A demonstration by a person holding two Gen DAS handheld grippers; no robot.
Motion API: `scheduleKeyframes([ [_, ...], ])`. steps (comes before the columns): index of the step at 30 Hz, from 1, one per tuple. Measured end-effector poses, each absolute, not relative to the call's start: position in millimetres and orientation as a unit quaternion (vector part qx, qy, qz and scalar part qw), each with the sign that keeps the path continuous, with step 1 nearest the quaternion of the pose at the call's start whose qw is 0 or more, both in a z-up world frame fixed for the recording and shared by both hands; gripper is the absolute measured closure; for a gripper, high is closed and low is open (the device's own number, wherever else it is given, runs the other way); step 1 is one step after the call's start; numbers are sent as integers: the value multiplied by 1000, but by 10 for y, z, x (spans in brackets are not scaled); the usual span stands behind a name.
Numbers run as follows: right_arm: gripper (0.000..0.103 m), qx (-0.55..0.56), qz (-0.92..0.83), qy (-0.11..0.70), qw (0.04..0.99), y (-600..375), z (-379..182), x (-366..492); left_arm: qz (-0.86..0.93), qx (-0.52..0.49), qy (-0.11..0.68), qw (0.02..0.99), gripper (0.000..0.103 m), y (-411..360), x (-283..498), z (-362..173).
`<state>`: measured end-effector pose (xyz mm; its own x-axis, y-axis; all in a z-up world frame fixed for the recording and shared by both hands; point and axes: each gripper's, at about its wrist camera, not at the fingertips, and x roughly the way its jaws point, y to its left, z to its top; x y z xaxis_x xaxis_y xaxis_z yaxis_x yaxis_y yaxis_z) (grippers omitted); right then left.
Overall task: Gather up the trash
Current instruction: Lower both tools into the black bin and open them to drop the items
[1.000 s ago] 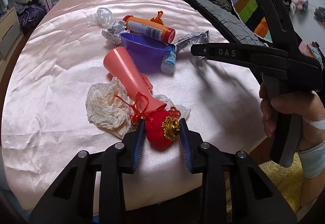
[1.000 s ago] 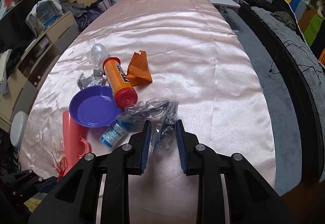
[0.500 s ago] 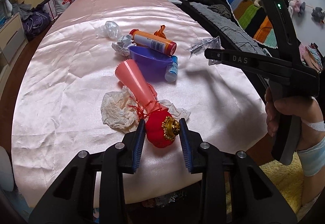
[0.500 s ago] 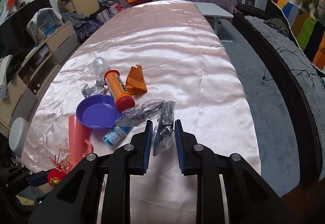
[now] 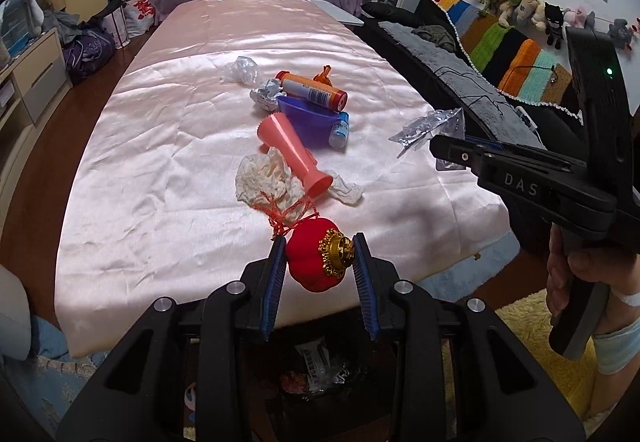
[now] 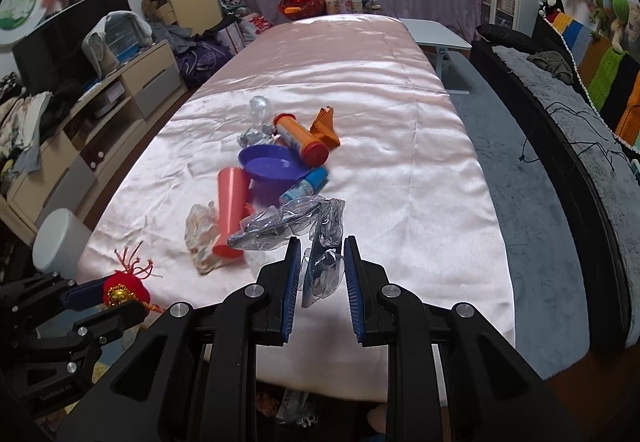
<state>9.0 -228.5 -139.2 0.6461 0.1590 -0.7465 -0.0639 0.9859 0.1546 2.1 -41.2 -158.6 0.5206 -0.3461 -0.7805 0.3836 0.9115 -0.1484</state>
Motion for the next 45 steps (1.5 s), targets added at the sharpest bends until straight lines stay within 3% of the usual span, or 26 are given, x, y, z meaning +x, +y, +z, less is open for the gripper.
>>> scheduleKeyframes([
  [18,80,66,82,482,870,-1941,-1981,-774,-199,6,507,839,71,-157,-765,-2350],
  [28,79,86,101,526,840,-1928,-2508,-895,-195,12,534,823,71,-158,-760,-2774],
  [40,77,75,108,539,832,-1815,-2616,-873,-195,23,553,810,71,-190,-780,-2946],
  [41,75,76,109,538,832,-1813,-2617,-874,-196,26,555,808,71,-204,-785,-2947],
  [44,56,81,106,537,833,-1830,-2631,-870,-195,28,556,807,65,-201,-789,-2960],
  [45,56,84,105,536,833,-1838,-2630,-872,-194,27,556,808,64,-194,-788,-2959],
])
